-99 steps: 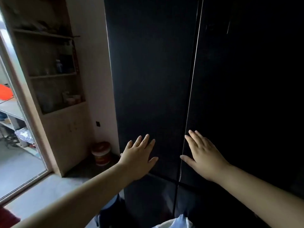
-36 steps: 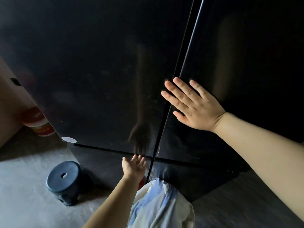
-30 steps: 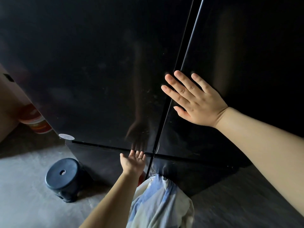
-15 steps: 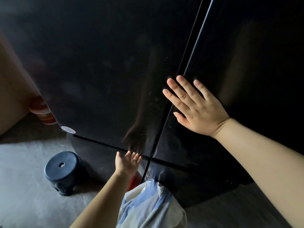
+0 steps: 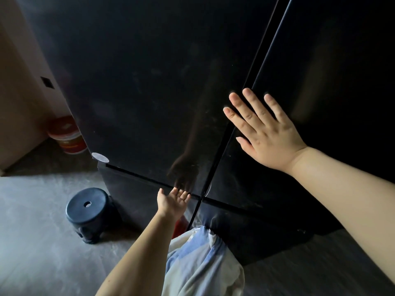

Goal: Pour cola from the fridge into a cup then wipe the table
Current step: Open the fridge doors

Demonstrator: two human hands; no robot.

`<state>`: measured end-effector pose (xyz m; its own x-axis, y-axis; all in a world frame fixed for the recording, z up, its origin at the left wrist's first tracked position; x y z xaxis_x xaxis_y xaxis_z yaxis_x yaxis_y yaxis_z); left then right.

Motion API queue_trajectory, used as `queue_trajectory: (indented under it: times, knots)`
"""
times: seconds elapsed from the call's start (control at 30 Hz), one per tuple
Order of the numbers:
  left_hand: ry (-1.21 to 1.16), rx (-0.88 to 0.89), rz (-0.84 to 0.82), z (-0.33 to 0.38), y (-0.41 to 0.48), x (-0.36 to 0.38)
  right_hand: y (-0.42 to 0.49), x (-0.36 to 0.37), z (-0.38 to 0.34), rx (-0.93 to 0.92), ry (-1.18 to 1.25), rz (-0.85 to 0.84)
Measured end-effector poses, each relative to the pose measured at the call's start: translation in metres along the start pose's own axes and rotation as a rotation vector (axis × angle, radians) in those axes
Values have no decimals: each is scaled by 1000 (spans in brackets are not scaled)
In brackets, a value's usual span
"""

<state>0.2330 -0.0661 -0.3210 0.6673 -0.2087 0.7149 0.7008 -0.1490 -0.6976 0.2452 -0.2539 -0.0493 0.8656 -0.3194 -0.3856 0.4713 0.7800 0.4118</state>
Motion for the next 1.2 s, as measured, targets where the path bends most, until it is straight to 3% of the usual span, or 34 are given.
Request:
queue_trajectory:
  times: [0.4,0.5,0.67,0.83,0.93,1.03,1.13,1.2]
  knots:
    - [41,-72,-17,15,-29,-41,0,-41,-28,61,385,81]
    - [129,-100,-14,23,-33,-37,-2,-66,-41,228,528,12]
    - [134,-136,-46,23,-33,-35,-4,-89,-58,707,988,33]
    - [264,-134,-14,26,-34,-28,6,-85,-80,852,1418,-155]
    - [668,15,125,32,-44,-21,5,-82,-81,883,1493,-153]
    - [1173,365,181,56,-75,4,3,-80,-80,873,1522,-148]
    - [1486,825,-37,84,-127,60,3,-80,-81,876,1486,-121]
    - [1635,980,-170,95,-171,101,3,-82,-81,883,1481,-114]
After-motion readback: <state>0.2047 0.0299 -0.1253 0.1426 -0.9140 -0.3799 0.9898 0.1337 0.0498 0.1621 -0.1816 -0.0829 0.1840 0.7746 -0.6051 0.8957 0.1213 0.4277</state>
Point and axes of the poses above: each hand's wrist, its own y-axis towards the middle knuckle, its own x-axis out of the palm, z = x × y, the point moved 2 cm from there along y, towards the middle knuckle, and after that the axes turned 7 degrees about -y, right-handed, at the moved point
